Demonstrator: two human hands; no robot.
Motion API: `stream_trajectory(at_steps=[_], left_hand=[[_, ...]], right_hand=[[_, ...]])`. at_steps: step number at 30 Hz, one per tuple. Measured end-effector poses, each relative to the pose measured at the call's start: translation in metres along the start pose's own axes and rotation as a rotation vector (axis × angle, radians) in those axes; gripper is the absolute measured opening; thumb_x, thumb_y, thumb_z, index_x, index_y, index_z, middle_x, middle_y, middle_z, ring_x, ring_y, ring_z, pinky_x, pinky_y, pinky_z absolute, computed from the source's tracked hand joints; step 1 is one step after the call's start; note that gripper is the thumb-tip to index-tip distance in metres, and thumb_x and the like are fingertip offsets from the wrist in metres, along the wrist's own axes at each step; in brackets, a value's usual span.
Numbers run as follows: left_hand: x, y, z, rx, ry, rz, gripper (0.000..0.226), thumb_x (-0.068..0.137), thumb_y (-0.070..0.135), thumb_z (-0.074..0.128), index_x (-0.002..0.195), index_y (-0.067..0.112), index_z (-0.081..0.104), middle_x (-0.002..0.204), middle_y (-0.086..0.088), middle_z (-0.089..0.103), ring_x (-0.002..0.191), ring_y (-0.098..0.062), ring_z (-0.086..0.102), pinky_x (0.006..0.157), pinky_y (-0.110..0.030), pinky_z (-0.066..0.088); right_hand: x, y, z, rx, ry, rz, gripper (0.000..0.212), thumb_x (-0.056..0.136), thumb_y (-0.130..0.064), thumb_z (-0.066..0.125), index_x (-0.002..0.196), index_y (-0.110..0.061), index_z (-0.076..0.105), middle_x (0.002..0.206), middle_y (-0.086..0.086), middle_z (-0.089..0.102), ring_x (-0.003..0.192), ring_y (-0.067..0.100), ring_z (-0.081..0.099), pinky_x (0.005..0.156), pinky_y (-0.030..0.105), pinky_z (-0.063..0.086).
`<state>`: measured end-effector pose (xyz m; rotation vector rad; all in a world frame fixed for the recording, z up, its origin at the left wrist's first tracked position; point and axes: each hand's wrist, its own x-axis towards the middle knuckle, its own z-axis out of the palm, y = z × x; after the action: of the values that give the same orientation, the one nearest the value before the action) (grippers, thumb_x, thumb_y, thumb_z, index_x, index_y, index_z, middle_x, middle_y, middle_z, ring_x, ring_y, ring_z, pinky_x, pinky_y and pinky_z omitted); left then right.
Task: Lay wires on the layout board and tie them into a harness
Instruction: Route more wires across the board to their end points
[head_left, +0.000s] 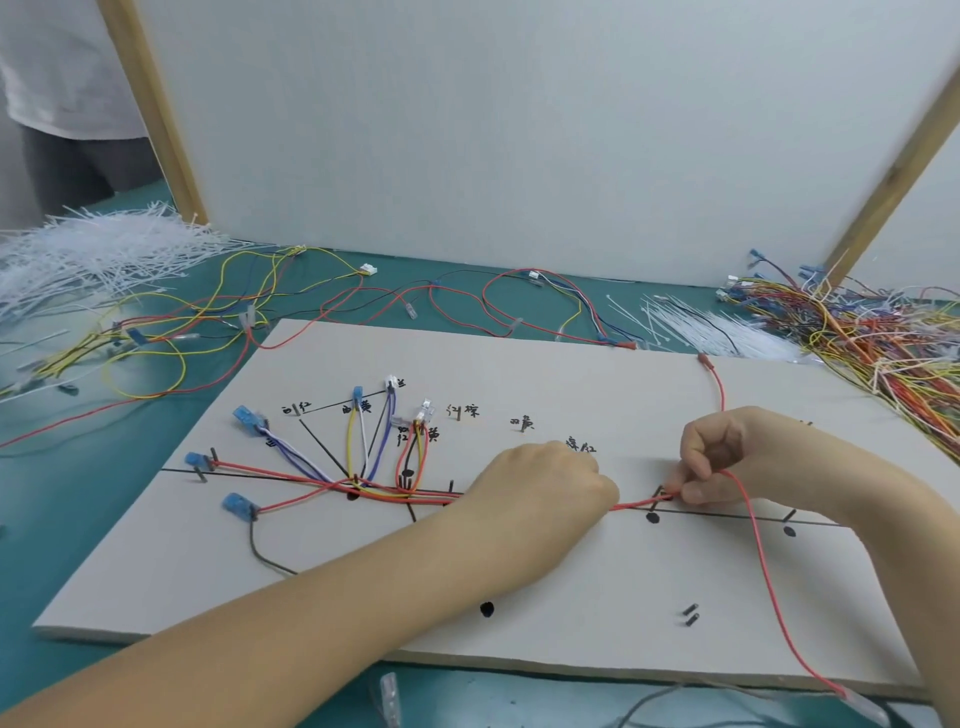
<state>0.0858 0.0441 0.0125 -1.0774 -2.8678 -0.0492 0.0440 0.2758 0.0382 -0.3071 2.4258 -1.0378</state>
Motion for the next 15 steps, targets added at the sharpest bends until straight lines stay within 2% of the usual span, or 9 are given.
stream_trajectory(at_steps=[2,4,6,9,11,13,15], left_hand=[[0.008,0.001,0.003,-0.089,-0.004,-0.026,0.017,0.09,0.002,0.047,0.101,0.012,0.056,0.097,-0.005,0.055,0.09,-0.028,0.054,0.068,-0.036,0.045],[0.014,0.002,0.005,-0.155,0.009,-0.032,0.016,0.09,0.003,0.046,0.098,0.01,0.058,0.096,-0.007,0.056,0.088,-0.03,0.054,0.072,-0.04,0.047],[0.016,0.005,0.008,-0.167,0.027,-0.027,0.016,0.089,0.001,0.046,0.096,0.009,0.058,0.094,-0.008,0.055,0.086,-0.03,0.054,0.072,-0.041,0.047],[0.017,0.007,0.014,-0.195,0.047,-0.052,0.016,0.089,-0.001,0.046,0.096,0.009,0.057,0.093,-0.007,0.052,0.086,-0.03,0.053,0.071,-0.042,0.048],[0.018,0.007,0.016,-0.208,0.053,-0.061,0.017,0.089,0.0,0.046,0.097,0.01,0.057,0.094,-0.006,0.053,0.087,-0.029,0.054,0.073,-0.043,0.048],[0.018,0.007,0.017,-0.211,0.056,-0.065,0.017,0.09,0.002,0.047,0.098,0.011,0.058,0.095,-0.006,0.053,0.089,-0.028,0.054,0.075,-0.043,0.048],[0.018,0.007,0.017,-0.205,0.057,-0.063,0.017,0.09,0.002,0.047,0.099,0.011,0.058,0.096,-0.005,0.053,0.089,-0.027,0.054,0.075,-0.043,0.048]], right_hand=[[0.002,0.002,-0.001,-0.184,0.065,0.008,0.036,0.074,0.002,0.074,0.055,-0.027,0.062,0.072,0.005,0.072,0.065,0.012,0.064,0.072,0.029,0.051],[0.006,0.001,-0.001,-0.35,0.104,0.048,0.048,0.074,0.002,0.071,0.051,-0.04,0.065,0.061,-0.009,0.068,0.056,0.002,0.058,0.071,0.027,0.049],[0.005,-0.002,-0.001,-0.46,0.074,0.115,0.059,0.078,0.001,0.067,0.047,-0.049,0.064,0.058,-0.018,0.066,0.059,0.001,0.058,0.077,0.027,0.049],[-0.007,-0.013,0.002,-0.626,0.104,0.145,0.056,0.085,-0.005,0.053,0.058,-0.053,0.063,0.083,-0.018,0.068,0.08,0.008,0.063,0.081,0.026,0.051],[-0.015,-0.022,0.005,-0.647,0.115,0.16,0.048,0.084,-0.008,0.044,0.069,-0.048,0.065,0.093,-0.011,0.066,0.073,0.006,0.065,0.073,0.023,0.053],[-0.017,-0.026,0.007,-0.658,0.105,0.149,0.034,0.087,-0.016,0.047,0.077,-0.043,0.065,0.09,-0.009,0.063,0.058,-0.005,0.059,0.055,0.008,0.044],[-0.016,-0.027,0.007,-0.695,0.112,0.152,0.024,0.087,-0.021,0.053,0.083,-0.041,0.065,0.087,-0.012,0.058,0.059,0.001,0.061,0.048,0.008,0.041]])
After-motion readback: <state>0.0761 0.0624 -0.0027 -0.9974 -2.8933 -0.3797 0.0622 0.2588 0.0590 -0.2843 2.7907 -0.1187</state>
